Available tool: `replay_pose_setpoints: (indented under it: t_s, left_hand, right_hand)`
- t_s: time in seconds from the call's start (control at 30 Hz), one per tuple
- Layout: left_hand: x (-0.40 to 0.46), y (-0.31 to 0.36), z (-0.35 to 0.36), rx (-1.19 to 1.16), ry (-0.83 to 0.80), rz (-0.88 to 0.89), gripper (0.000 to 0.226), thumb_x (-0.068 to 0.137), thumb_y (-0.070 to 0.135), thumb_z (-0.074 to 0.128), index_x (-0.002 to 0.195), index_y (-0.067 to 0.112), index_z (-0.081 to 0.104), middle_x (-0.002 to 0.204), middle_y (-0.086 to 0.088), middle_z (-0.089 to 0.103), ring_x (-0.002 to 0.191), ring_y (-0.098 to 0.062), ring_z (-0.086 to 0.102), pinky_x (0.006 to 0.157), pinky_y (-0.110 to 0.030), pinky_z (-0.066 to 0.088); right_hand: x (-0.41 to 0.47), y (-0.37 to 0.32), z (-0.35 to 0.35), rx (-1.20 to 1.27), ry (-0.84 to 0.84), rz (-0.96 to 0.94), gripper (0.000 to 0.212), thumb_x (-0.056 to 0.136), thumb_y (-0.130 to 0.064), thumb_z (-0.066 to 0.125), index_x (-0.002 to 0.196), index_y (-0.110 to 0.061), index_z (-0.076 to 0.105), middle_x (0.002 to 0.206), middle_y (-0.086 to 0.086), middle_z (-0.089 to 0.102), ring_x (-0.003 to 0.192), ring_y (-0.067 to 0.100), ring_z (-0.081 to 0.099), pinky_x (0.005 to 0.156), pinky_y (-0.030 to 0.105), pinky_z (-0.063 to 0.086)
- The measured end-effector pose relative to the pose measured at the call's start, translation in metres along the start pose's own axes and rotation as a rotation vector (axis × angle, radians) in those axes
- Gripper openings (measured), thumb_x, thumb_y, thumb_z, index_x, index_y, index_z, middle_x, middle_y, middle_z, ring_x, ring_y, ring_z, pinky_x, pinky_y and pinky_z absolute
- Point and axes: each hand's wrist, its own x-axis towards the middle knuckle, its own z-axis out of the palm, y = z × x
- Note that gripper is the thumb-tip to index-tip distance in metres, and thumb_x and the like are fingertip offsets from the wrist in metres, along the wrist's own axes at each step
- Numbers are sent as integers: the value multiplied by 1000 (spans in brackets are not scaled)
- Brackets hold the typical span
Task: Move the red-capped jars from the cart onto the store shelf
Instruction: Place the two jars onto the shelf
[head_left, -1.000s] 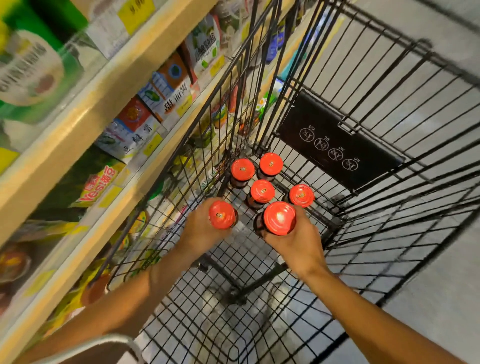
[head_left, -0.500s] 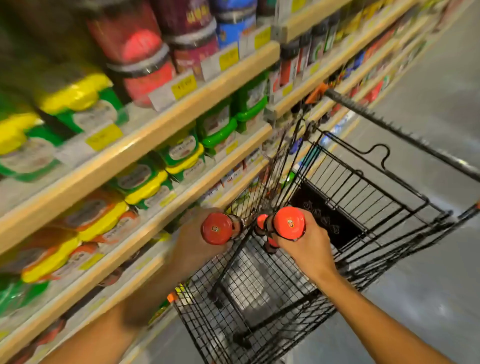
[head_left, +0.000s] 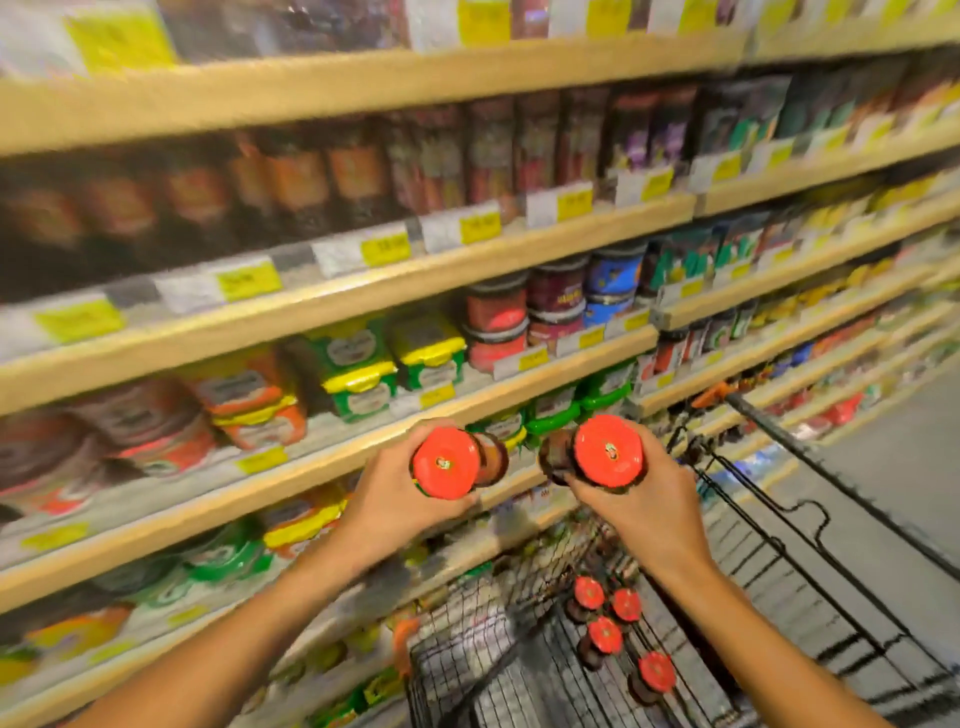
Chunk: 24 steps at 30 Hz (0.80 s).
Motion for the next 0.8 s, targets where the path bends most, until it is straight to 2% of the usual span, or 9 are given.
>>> replay_pose_setpoints:
  t_s: [0.1,0.13,0.23,0.3,0.4,0.5,0.57,0.7,0.8]
  left_hand:
    - [1,18,-33,23,71,33,75,54,39,91,122,39,60,112,20,70,104,2,66,92,-35,55]
    - [2,25,-45,35,92,53,75,54,37,92,122,37,61,114,20,69,106,2,65,94,-35,54]
    - [3,52,-80,84,164,121,72,56,37,93,121,33,62,116,21,68,107,3,65,94,-26,53]
    - [1,69,-102,117,211,158,72,56,36,93,121,32,63,115,21,69,106,5,65,93,-20,50]
    - [-4,89,-132,147,279,179,71,56,32,96,119,36,63,112,24,69,102,6,66,89,-16,50]
    - [-9,100,-159,156,337,185,73,56,28,97,120,34,62,113,18,70,104,0,67,91,-27,53]
    - [-13,107,-177,170,377,188,75,57,27,97,122,32,62,115,15,70,105,-4,67,90,-32,55]
    - [-21,119,-205,156,424,199,75,59,24,96,125,31,60,121,13,67,112,-8,65,89,-37,59]
    - [-27,124,-221,152,448,209,77,60,24,96,128,28,60,123,11,67,114,-8,64,92,-40,58]
  right_hand:
    - [13,-36,-3,47,-7,-89,71,55,-59,84,118,-38,58,98,-18,70,93,8,66,83,35,55]
    - [17,-47,-4,66,0,-123,67,57,-54,86,115,-39,58,94,-19,70,90,2,66,80,32,55]
    - [28,-80,-7,108,3,-223,59,61,-40,91,109,-43,59,92,-28,67,89,-15,62,71,8,47]
    - [34,-103,-9,130,-3,-289,58,60,-42,91,106,-49,56,92,-34,67,91,-17,60,70,3,45]
    - [41,-137,-12,172,-45,-376,61,59,-48,87,112,-46,57,102,-39,63,95,-14,61,75,7,48]
    - [51,-166,-12,199,-46,-453,65,57,-48,87,116,-37,61,103,-32,67,95,-9,64,76,9,49]
    - [56,-186,-12,218,-42,-502,64,54,-50,87,111,-43,61,100,-33,68,92,-10,65,73,8,48]
    - [62,-216,-11,244,-61,-564,57,59,-20,95,102,-39,62,87,-22,71,65,6,65,53,8,48]
    - [67,-237,-8,263,-82,-627,62,56,-34,93,111,-39,62,96,-26,71,82,0,69,68,11,53]
